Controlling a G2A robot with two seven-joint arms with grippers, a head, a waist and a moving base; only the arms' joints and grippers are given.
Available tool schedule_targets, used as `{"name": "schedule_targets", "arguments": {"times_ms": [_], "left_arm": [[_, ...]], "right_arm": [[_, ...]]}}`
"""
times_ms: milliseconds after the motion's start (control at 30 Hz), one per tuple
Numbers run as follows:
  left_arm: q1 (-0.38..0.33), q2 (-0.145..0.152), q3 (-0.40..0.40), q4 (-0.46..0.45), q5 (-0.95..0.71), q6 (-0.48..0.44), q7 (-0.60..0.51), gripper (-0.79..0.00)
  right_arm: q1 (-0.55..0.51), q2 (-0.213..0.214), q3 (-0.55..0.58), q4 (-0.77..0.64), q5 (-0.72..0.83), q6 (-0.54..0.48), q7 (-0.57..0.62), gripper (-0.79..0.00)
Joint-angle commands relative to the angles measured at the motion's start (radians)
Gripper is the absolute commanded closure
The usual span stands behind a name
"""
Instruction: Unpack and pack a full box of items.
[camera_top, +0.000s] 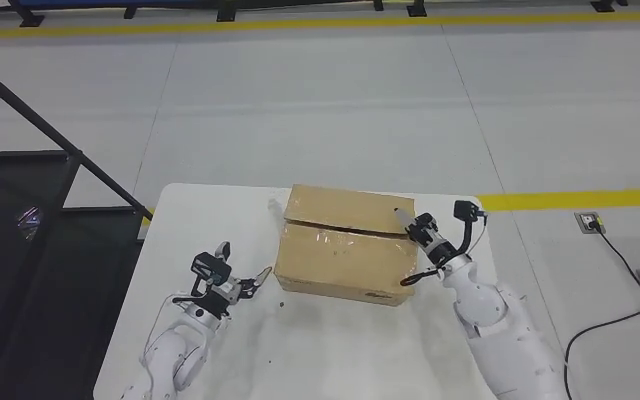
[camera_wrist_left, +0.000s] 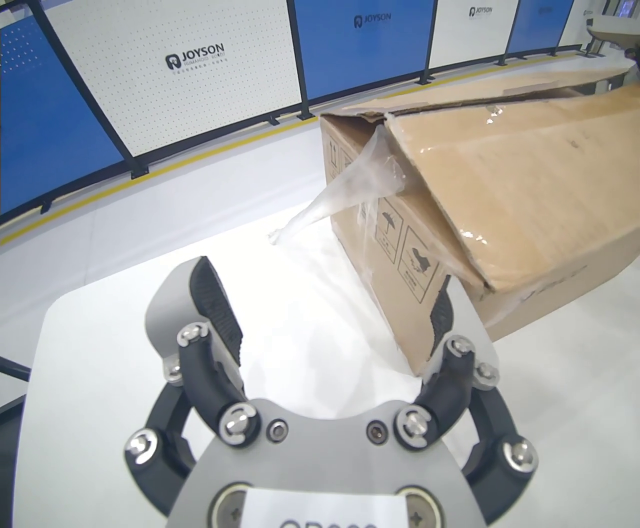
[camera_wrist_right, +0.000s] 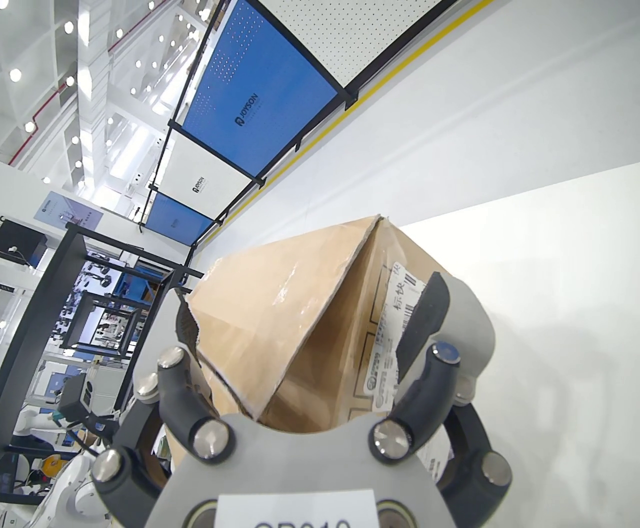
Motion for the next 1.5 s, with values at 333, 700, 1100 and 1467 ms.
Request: {"name": "schedule_targets", "arguments": {"times_ms": [333, 700, 1100, 1467], "left_arm": [[0.039, 0.008, -0.085, 0.003, -0.047, 0.054, 0.002, -0.785], [0.062, 0.009, -0.104, -0.009, -0.066, 0.076, 0.009, -0.785], [0.103, 0.008, -0.117, -0.061, -0.009, 0.183, -0.026, -0.785], [-0.111, -0.006, -0.021, 0.128, 0.12, 0.227, -0.07, -0.785]], "right_arm": [[0.088, -0.019, -0.063, 0.11, 0.047, -0.094, 0.057, -0.785], [0.032, -0.011, -0.05, 0.048, 0.057, -0.142, 0.102, -0.785], [-0.268, 0.024, 0.127, -0.296, 0.006, -0.197, -0.094, -0.785], [-0.486, 0.036, 0.2, -0.513, -0.081, -0.229, -0.176, -0.785]]}}
